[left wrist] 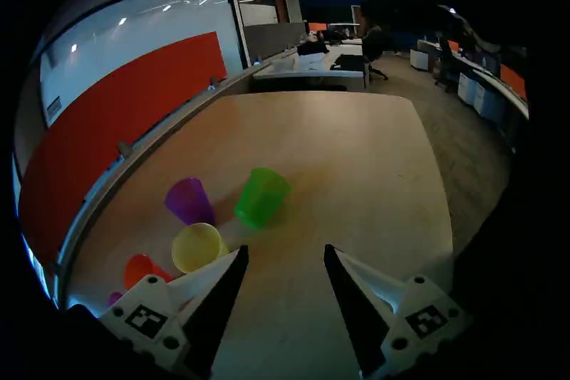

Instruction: Pour water

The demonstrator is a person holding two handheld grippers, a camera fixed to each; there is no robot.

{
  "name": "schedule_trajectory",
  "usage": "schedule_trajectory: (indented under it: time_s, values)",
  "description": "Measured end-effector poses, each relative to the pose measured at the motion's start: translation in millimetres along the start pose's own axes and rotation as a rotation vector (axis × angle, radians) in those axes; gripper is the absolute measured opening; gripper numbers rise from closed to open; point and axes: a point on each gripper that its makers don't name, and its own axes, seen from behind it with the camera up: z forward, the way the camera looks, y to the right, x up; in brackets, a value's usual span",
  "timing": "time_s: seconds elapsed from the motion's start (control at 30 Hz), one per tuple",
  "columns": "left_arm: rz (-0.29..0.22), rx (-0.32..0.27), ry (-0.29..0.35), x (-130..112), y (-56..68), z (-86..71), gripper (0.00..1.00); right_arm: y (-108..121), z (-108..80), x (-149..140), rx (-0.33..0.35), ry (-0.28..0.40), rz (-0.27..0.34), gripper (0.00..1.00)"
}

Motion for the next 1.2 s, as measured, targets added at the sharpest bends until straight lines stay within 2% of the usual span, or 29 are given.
schedule_trajectory:
  time_s: [0.47, 0.97, 1.2]
  values:
    - [-0.028, 0.043, -0.006, 8, -12.5, 10.9, 0.78, 5, -2.7, -1, -0.011, -0.002, 0.004, 0.91]
    - [-0.128, 0.119, -0.026, 13, -33.3, 18.9, 0.88, 8, -0.9, -5, -0.011, -0.003, 0.010, 0.91]
    - [-0.133, 0.134, -0.028, 20, -36.8, 25.0, 0.92, 10, -0.2, -7, -0.012, -0.006, 0.014, 0.91]
